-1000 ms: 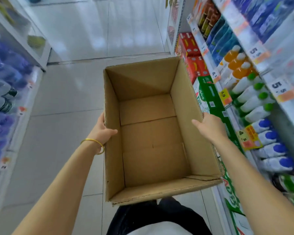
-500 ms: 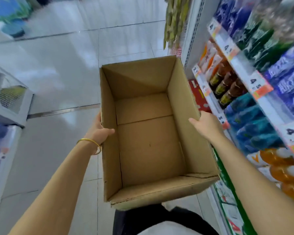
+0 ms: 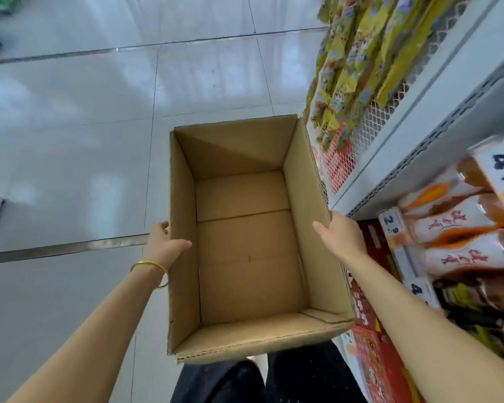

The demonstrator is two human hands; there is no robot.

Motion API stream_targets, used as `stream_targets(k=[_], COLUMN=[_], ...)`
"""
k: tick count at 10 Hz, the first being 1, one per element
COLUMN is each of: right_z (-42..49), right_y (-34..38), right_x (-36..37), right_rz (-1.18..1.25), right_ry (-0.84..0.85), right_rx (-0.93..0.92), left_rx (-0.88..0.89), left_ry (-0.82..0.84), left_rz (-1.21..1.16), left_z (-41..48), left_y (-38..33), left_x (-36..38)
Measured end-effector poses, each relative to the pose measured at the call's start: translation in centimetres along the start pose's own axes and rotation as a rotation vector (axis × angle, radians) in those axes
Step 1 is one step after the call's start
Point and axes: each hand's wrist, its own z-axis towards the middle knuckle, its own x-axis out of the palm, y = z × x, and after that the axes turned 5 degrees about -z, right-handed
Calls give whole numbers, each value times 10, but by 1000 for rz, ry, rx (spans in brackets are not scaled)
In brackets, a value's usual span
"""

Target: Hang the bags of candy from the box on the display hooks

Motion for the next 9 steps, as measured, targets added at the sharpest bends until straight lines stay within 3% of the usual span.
stream_targets(k=[2, 5, 7, 9], right_z=[191, 373, 420, 385], right_y=[-19, -109, -126, -114], right_x=[100, 248, 270, 254], right_rz=[-58, -31, -92, -210], right_ry=[104, 155, 158, 157], right_rx=[21, 149, 200, 189], left_rx=[-142, -130, -52, -4], left_ry=[-30, -83, -22, 141], left_rz=[224, 335, 261, 269], left_z=[175, 379, 428, 406], left_y=[43, 129, 157, 133], left_x=[96, 245, 305, 309])
